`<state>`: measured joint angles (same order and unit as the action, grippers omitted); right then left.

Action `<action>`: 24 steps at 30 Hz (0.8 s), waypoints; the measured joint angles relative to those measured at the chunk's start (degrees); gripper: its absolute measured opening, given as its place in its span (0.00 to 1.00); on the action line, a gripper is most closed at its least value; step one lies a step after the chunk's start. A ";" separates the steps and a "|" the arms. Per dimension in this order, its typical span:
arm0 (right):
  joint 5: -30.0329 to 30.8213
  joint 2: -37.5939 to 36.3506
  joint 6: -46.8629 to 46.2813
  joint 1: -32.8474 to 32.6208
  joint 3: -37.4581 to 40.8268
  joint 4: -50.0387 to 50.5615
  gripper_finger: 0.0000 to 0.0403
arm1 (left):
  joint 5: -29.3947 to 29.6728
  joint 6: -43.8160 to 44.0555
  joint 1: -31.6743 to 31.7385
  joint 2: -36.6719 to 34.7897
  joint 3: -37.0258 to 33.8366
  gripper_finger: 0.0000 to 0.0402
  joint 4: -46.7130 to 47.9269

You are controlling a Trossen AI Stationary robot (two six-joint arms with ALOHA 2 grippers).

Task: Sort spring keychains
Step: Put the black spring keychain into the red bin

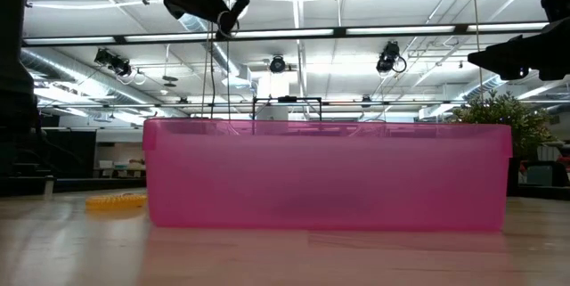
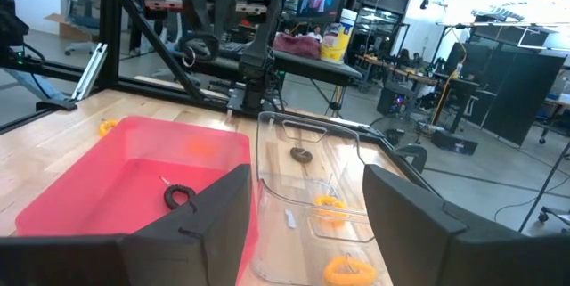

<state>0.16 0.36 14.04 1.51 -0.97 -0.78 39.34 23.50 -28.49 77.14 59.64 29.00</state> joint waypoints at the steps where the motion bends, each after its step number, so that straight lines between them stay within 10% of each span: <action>1: 0.02 0.00 0.00 0.01 -0.02 0.00 0.55 | -0.10 -0.34 -0.02 0.00 0.00 0.01 -0.51; 24: 0.00 0.00 0.00 0.01 -0.02 0.00 0.55 | -4.69 -7.44 -1.35 0.09 -0.04 0.01 -11.10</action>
<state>0.16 0.36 14.04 1.52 -0.99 -0.78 34.65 16.06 -29.85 77.23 59.59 17.90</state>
